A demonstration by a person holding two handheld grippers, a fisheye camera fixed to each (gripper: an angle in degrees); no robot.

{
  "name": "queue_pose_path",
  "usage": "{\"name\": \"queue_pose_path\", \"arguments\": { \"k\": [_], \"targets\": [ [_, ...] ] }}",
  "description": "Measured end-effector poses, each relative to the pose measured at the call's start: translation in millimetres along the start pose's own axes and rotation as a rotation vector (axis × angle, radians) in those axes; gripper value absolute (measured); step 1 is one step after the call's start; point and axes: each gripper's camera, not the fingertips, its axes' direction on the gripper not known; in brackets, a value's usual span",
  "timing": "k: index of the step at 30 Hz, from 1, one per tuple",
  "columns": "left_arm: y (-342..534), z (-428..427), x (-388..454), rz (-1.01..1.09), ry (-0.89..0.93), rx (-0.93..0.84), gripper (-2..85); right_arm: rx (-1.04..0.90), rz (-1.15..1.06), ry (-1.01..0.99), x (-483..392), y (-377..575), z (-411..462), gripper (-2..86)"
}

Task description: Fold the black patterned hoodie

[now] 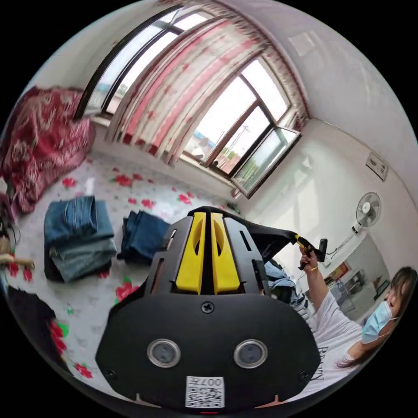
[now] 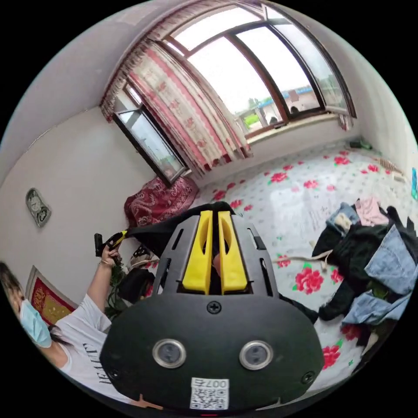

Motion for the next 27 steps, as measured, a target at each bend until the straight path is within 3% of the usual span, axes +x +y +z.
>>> {"name": "queue_pose_path", "arguments": {
  "k": [3, 6, 11, 15, 18, 20, 24, 27],
  "targets": [
    [-54, -102, 121, 0.18, 0.02, 0.141, -0.8, 0.256, -0.248, 0.052, -123, -56, -96, 0.1],
    [-31, -175, 197, 0.292, 0.011, 0.213, -0.7, 0.443, -0.378, -0.013, -189, -49, -178, 0.1],
    [86, -213, 227, 0.346, -0.002, 0.135, -0.7, 0.402, -0.51, -0.004, -224, 17, -234, 0.1],
    [234, -198, 212, 0.378, -0.071, -0.02, -0.6, 0.186, -0.575, 0.057, -201, 124, -219, 0.1],
    [419, -146, 137, 0.254, -0.124, -0.238, -0.5, -0.03, -0.559, 0.076, -151, 229, -172, 0.0],
    [524, -105, 78, 0.118, -0.15, -0.375, -0.5, -0.171, -0.483, 0.079, -108, 297, -128, 0.0],
    [762, -23, -44, -0.146, -0.252, -0.652, -0.6, -0.48, -0.102, 0.016, 11, 457, -16, -0.1],
    [840, -1, -82, -0.233, -0.286, -0.771, -0.6, -0.723, 0.03, 0.053, 56, 546, 41, -0.1]
  ]
}}
